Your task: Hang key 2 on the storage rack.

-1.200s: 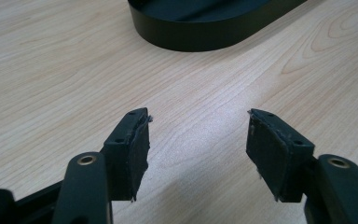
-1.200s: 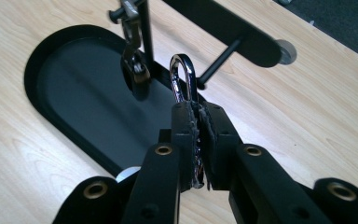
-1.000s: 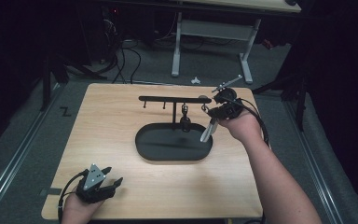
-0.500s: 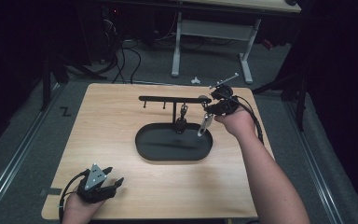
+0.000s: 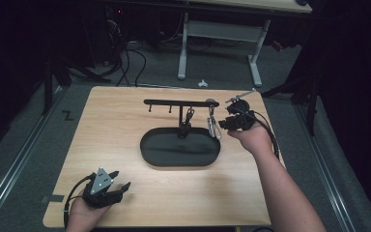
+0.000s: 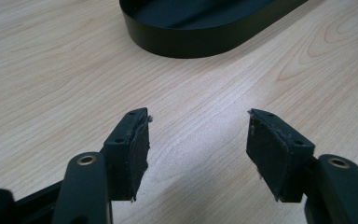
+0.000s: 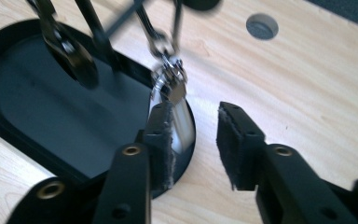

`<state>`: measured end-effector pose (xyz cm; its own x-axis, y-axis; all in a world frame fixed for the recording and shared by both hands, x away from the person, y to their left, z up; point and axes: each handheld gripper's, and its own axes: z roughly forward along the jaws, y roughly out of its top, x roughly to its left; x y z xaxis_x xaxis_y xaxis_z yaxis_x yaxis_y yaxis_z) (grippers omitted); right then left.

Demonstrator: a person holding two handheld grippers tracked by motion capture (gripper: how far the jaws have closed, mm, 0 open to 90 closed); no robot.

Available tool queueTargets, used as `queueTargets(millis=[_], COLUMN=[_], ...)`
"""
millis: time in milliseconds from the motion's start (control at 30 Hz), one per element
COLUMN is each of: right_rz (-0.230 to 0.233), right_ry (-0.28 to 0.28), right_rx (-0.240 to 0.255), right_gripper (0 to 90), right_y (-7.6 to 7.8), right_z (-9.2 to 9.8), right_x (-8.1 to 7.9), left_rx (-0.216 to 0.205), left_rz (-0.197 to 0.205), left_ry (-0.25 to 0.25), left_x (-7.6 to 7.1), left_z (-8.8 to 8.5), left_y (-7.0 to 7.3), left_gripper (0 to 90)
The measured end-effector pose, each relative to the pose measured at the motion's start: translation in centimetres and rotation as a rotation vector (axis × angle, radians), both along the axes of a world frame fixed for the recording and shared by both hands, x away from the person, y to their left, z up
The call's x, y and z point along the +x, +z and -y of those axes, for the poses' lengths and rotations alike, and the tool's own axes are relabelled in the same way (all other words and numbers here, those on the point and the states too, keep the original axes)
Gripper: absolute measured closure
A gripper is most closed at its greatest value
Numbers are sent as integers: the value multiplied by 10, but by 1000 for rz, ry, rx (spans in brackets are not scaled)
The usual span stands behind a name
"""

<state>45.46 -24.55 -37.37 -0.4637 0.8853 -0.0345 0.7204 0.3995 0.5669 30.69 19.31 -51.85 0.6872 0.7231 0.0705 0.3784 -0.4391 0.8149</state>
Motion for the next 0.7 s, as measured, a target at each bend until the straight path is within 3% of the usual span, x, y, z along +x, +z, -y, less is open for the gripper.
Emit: queueTargets(millis=[300, 400, 700], right_rz=[11, 23, 50], right_ry=[-12, -20, -46], right_rx=[-10, 30, 74], right_gripper=[435, 422, 381], right_y=[-23, -32, -80], right_z=[14, 20, 36], right_x=[-22, -31, -63], left_rx=[8, 10, 15], left_rz=[-8, -12, -17], left_ry=[-24, -28, -34], left_x=[6, 8, 9], left_z=[9, 11, 14], left_y=[-1, -2, -3], left_gripper=[395, 395, 394])
